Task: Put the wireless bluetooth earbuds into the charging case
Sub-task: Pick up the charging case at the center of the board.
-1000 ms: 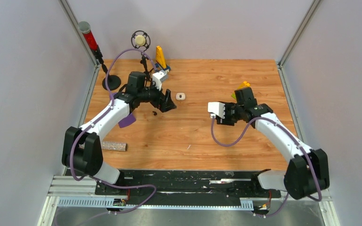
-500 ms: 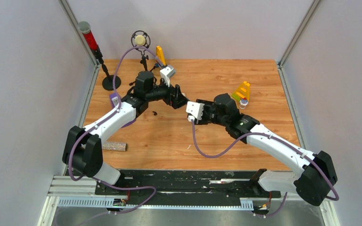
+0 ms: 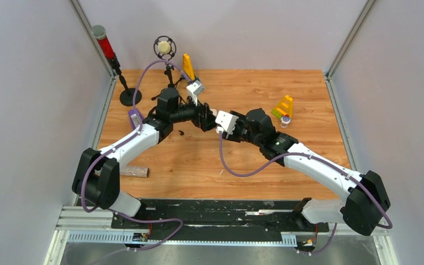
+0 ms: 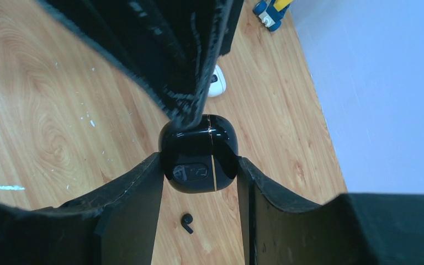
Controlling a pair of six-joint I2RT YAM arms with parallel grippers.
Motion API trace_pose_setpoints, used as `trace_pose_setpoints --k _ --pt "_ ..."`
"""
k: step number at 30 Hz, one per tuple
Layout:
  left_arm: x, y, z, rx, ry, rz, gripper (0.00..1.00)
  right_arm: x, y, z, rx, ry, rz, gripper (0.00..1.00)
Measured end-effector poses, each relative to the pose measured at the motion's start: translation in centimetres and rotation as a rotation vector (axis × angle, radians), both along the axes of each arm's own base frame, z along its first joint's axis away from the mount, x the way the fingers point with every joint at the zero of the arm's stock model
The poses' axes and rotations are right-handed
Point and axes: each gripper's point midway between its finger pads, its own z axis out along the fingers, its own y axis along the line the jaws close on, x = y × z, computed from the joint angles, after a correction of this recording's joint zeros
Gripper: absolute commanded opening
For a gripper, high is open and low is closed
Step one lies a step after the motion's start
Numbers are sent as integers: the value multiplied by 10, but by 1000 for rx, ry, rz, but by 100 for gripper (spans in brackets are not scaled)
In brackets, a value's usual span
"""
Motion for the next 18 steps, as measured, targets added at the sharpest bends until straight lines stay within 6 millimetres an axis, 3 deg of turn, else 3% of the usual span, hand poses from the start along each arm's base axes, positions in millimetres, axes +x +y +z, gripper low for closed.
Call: trace_pose_setpoints --k 7,13,18 --pt "-26 -13 23 -85 -14 -119 93 9 -3 7 19 -31 -47 35" --pt "-31 -15 29 -110 -17 -146 76 7 -1 12 47 -26 -40 35" --pt "-32 -16 28 -112 -12 -153 74 2 3 15 72 -13 -14 35"
